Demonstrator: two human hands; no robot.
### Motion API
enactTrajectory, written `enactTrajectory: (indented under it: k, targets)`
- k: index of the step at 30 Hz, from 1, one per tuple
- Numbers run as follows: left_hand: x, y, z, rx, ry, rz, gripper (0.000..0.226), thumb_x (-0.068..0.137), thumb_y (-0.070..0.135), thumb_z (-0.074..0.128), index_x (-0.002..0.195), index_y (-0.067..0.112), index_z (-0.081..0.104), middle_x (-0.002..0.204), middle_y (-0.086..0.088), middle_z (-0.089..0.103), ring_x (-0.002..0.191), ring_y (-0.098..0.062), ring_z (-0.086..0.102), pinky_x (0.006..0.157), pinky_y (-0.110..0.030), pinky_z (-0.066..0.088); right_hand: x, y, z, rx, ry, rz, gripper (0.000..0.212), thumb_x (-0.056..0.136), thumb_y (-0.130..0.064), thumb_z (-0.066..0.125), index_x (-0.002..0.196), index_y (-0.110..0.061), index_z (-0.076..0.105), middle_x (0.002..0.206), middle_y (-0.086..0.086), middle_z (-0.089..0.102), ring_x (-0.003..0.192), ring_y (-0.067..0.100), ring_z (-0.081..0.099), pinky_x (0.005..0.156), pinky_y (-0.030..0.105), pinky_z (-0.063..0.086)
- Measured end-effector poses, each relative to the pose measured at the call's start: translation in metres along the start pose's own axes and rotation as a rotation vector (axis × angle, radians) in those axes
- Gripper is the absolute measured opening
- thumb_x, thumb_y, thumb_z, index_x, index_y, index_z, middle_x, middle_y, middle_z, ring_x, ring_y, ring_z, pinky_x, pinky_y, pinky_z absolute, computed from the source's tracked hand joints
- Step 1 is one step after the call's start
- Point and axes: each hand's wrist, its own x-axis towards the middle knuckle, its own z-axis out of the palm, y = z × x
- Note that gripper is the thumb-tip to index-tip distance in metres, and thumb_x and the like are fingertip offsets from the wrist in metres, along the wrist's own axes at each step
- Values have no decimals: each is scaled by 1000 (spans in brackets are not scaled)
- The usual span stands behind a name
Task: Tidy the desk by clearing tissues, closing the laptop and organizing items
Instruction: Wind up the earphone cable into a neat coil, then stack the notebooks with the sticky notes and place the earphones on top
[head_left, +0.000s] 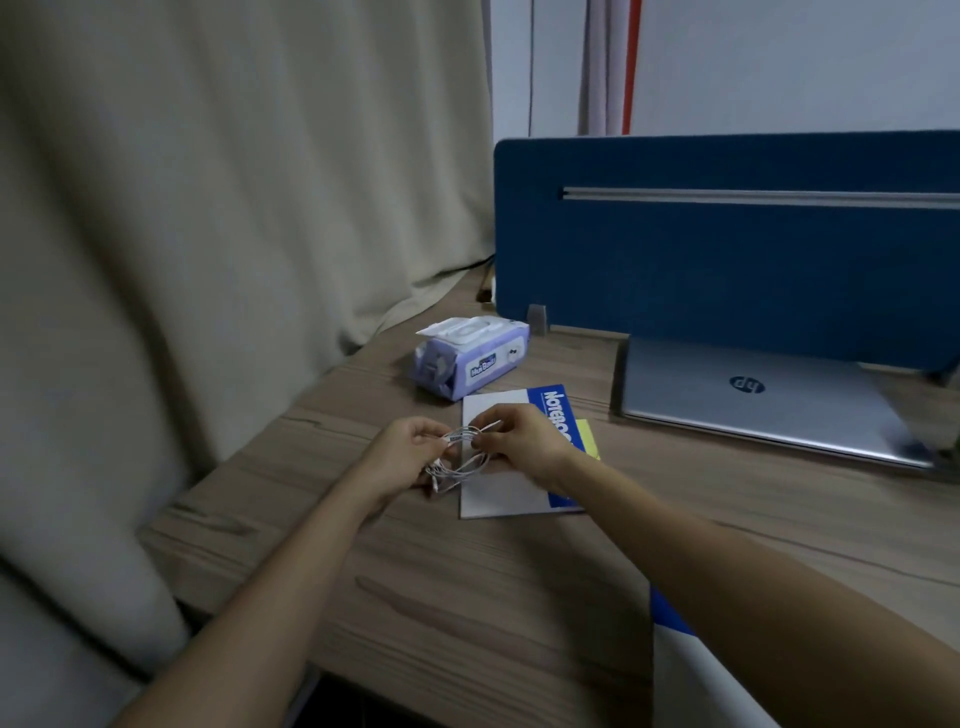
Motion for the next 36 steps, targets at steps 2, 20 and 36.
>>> enactTrajectory:
  k: [2,20,36]
  targets:
    - [2,-6,-12,5,36,-21,10,93,4,59,97,8,67,79,-3,73,65,-11,66,56,-21,52,7,-1,10,-31,-22,-3,24,92,-3,61,116,-1,62,105,17,68,84,19,70,68,22,58]
    - [-4,-10,-36,518,217,146,29,92,17,64,118,6,68,116,-11,71,106,-23,66,91,-28,45,-13,10,-25,-425,102,-119,22,91,-21,60,111,-20,69,117,-5,66,105,12,61,95,32,51]
    - [-82,22,30,475,149,367,22,91,22,65,113,25,68,109,1,69,101,-17,64,85,-29,49,-117,30,-85,-392,161,-117,9,92,-13,62,99,-15,65,102,3,66,93,19,65,82,36,57]
